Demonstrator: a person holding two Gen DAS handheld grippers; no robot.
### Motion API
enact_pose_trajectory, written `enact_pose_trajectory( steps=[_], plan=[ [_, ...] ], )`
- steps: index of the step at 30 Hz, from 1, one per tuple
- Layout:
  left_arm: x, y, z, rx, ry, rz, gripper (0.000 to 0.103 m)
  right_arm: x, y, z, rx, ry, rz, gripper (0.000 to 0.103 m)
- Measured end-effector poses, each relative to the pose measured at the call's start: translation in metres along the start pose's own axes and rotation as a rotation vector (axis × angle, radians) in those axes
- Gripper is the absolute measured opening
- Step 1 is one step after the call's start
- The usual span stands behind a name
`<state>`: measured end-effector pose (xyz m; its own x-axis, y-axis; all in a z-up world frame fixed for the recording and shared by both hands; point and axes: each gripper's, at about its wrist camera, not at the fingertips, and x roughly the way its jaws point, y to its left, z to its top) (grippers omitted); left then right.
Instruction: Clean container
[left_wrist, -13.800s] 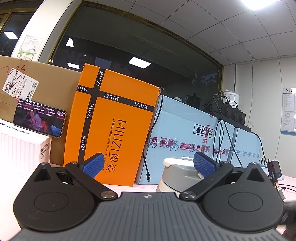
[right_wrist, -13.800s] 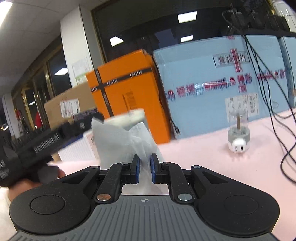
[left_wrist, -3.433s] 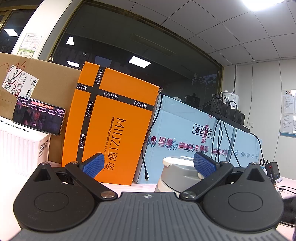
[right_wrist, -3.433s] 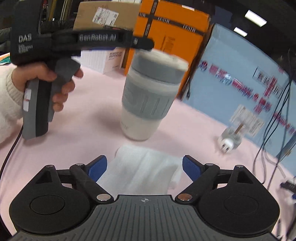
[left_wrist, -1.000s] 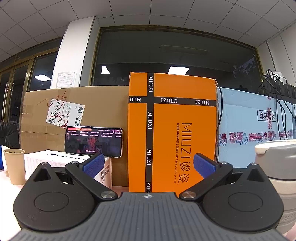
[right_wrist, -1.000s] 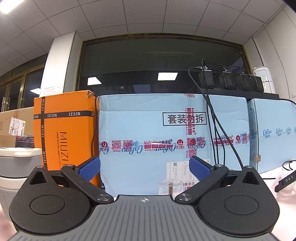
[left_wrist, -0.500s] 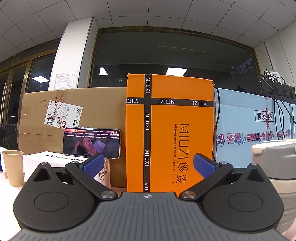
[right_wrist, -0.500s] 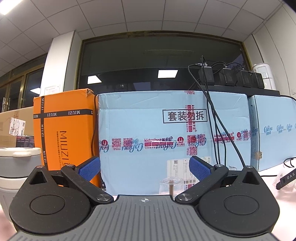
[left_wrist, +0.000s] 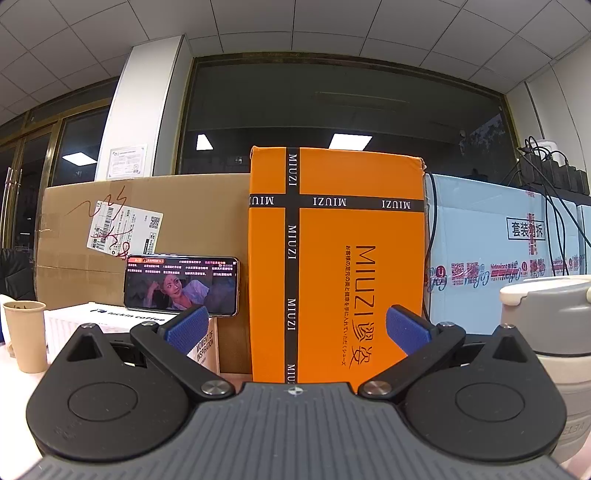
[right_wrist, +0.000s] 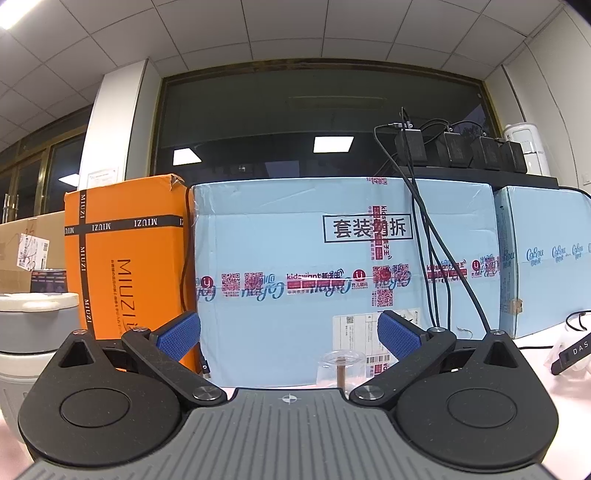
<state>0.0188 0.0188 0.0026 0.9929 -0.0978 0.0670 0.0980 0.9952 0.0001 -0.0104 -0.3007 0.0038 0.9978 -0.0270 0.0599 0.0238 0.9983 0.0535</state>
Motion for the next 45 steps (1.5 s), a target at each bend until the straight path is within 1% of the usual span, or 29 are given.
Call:
enact_pose_trajectory(
  steps=[14,21,26,29,33,45],
  plan=[
    [-0.0012,-0.0008,0.0001,0.001,-0.007,0.007,0.103,0.0019,-0.0033,0.0002,0.016,0.006,-0.003,0.103],
    [-0.005,-0.0029,0.0002,0.015,-0.028,0.013,0.103,0.0036,-0.0036,0.0002,0.013,0.005,-0.007,0.103],
    [-0.0028,0.0016,0.0004,-0.013,-0.014,0.031,0.103,0.0016,-0.0059,-0.0002,0.034,0.011,0.015,0.103],
    [-0.0039,0.0039,0.0006,-0.024,-0.007,0.045,0.103,0.0009,-0.0062,-0.0005,0.038,0.008,0.013,0.103],
    [-0.0049,0.0032,0.0012,-0.015,0.021,0.044,0.103,0.0,-0.0032,-0.0005,0.02,0.007,0.007,0.103],
    [-0.0064,0.0052,-0.0008,-0.014,0.026,0.031,0.103,-0.0034,-0.0011,-0.0013,0.013,0.004,0.014,0.103]
  ],
)
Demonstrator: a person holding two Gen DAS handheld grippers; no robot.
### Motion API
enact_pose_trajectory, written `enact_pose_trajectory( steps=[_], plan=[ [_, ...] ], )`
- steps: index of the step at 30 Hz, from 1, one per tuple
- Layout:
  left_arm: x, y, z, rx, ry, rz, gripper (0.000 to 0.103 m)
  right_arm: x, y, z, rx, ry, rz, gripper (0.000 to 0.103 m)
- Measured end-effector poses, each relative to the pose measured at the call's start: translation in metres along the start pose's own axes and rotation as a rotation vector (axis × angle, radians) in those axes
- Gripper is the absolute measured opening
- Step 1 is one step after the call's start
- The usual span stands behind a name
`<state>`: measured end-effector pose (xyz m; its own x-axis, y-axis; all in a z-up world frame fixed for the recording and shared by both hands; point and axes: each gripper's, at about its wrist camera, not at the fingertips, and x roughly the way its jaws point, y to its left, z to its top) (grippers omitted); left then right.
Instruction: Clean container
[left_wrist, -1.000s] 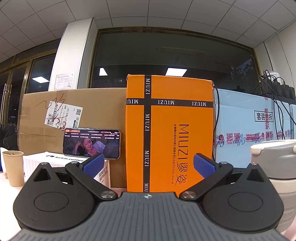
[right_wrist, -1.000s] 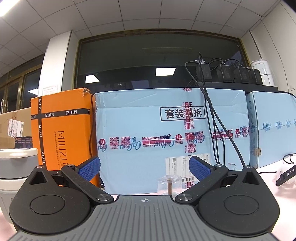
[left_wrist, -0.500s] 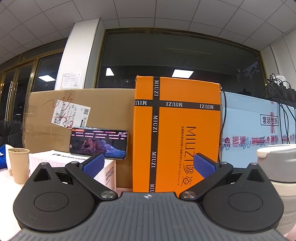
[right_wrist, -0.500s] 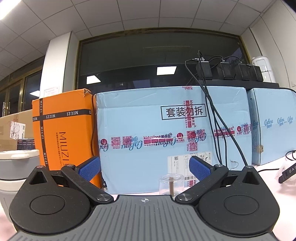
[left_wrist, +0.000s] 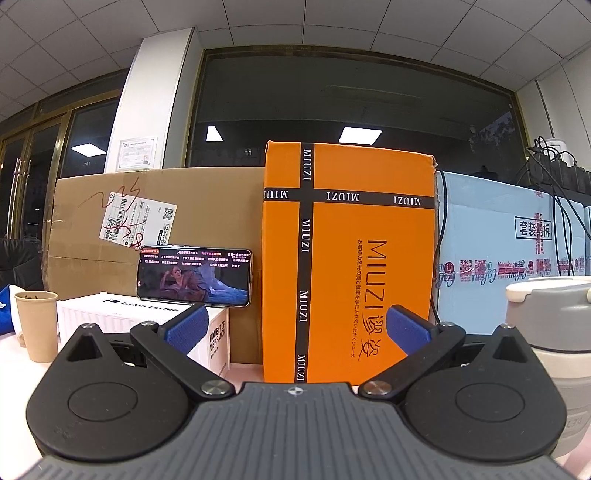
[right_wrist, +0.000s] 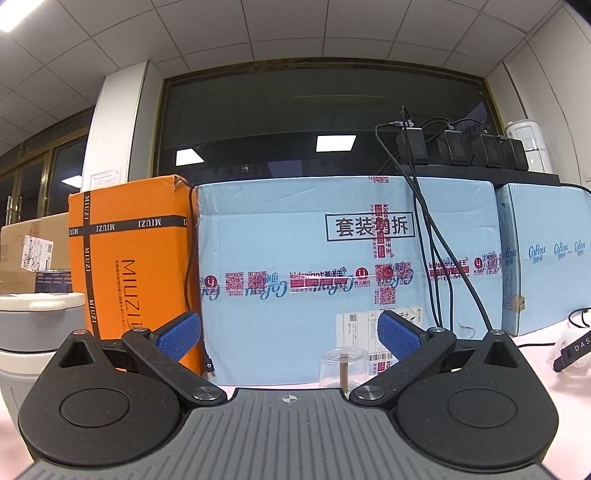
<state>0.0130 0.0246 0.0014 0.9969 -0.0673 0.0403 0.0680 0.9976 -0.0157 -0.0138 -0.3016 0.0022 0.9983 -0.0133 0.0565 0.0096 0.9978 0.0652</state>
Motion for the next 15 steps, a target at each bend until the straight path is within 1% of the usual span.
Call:
enact_pose_trajectory(
  steps=[15],
  plan=[
    [0.0003,0.0006,0.0011,-0.001,-0.002,-0.004,0.103,-0.0005,-0.0018,0.0002,0.016,0.002,0.0,0.103]
  ],
)
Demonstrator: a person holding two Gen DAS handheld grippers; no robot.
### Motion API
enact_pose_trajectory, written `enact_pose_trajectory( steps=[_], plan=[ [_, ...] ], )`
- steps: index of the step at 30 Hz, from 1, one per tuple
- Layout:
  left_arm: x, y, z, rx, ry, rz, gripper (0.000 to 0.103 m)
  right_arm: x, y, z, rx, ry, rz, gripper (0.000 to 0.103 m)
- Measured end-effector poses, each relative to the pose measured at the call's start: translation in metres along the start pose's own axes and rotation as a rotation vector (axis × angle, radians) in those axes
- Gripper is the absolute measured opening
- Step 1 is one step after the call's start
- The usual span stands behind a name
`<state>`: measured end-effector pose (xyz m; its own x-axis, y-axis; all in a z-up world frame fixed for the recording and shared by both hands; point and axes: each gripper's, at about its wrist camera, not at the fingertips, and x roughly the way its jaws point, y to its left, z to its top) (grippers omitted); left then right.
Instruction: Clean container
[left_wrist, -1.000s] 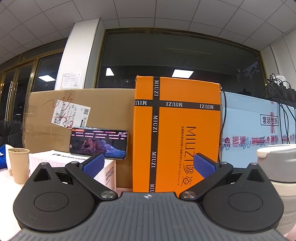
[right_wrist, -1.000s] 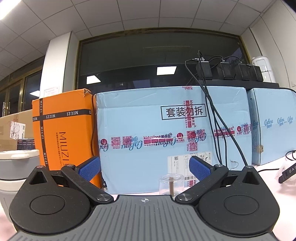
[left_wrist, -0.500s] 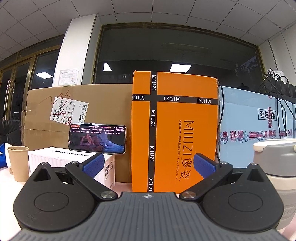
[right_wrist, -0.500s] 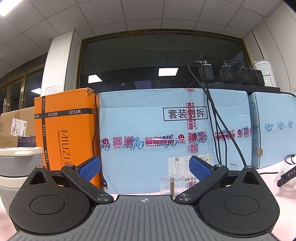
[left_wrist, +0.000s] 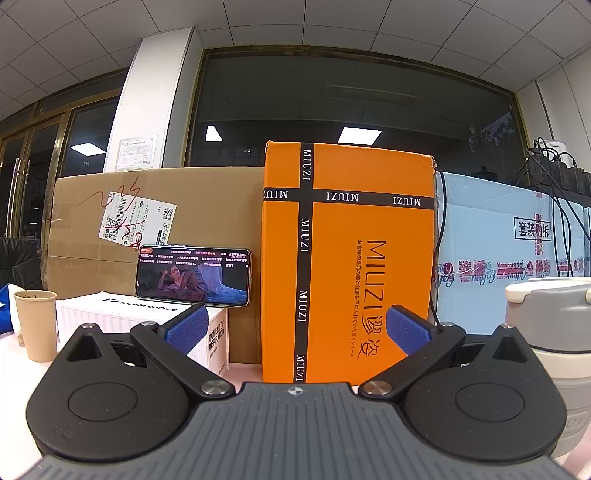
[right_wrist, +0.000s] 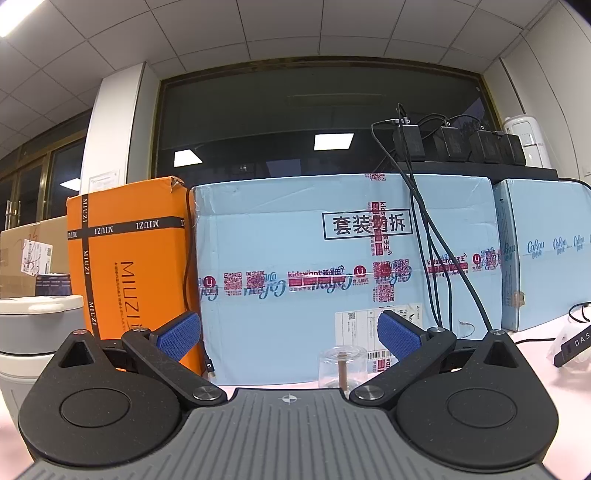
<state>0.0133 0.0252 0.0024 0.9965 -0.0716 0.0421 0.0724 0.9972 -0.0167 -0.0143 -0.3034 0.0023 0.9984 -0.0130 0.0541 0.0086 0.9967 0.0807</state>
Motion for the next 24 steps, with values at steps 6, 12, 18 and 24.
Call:
enact_pose_trajectory(
  steps=[6,12,18,24],
  plan=[
    [0.0004,0.0011,0.0002,0.0,0.0,-0.002,0.103,-0.0001,-0.0016,0.0002,0.007,0.001,-0.001,0.103],
    [0.0004,0.001,0.0,-0.001,0.001,-0.003,0.103,-0.0007,-0.0029,-0.0003,0.014,0.001,-0.002,0.103],
    [-0.0001,0.0007,0.0002,-0.002,0.0,-0.004,0.103,-0.0001,-0.0039,0.0,0.02,0.001,-0.003,0.103],
    [-0.0005,0.0005,0.0002,-0.001,0.001,-0.005,0.103,0.0,-0.0039,0.0,0.022,0.002,-0.003,0.103]
  ],
)
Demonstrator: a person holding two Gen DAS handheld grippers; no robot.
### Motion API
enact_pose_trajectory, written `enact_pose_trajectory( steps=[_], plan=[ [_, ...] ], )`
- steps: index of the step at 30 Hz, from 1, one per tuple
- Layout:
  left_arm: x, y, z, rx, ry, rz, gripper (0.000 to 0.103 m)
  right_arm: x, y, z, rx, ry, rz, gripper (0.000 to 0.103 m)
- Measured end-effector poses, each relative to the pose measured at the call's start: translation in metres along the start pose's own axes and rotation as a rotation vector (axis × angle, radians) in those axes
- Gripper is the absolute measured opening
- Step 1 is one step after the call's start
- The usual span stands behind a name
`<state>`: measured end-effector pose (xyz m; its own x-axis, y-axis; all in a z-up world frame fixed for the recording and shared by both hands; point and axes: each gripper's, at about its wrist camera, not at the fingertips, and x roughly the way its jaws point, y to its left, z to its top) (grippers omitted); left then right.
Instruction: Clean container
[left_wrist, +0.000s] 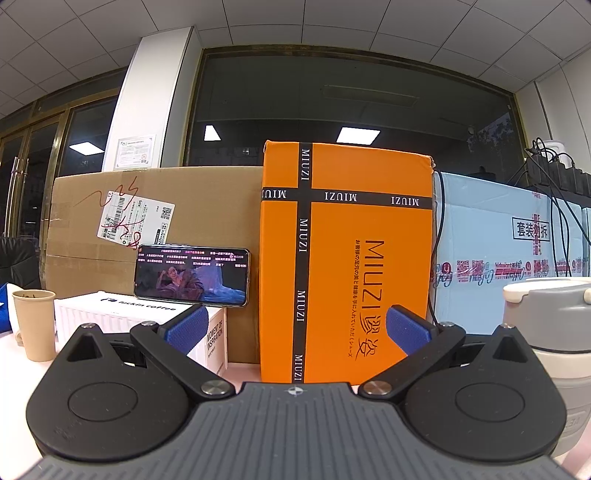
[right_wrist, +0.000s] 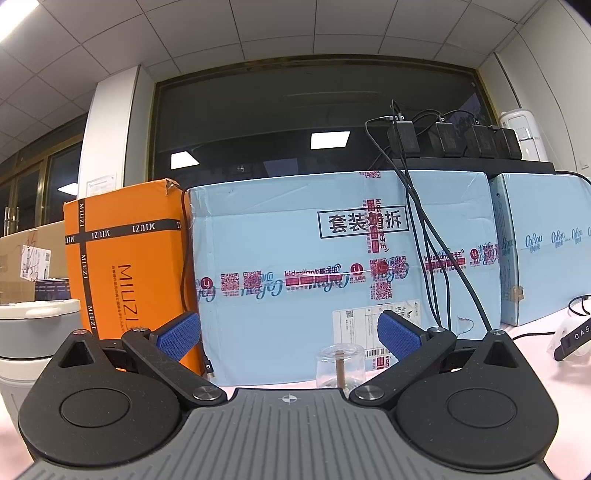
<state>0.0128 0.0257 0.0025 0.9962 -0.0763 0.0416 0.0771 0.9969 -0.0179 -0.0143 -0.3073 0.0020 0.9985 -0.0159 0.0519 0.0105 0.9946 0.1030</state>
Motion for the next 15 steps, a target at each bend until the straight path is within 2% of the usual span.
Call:
enact_pose_trajectory(
  steps=[15],
  plan=[
    [0.0,0.001,-0.0003,-0.001,0.001,0.0,0.103,-0.0006,-0.0017,0.0,0.004,0.001,0.0,0.103]
  ],
)
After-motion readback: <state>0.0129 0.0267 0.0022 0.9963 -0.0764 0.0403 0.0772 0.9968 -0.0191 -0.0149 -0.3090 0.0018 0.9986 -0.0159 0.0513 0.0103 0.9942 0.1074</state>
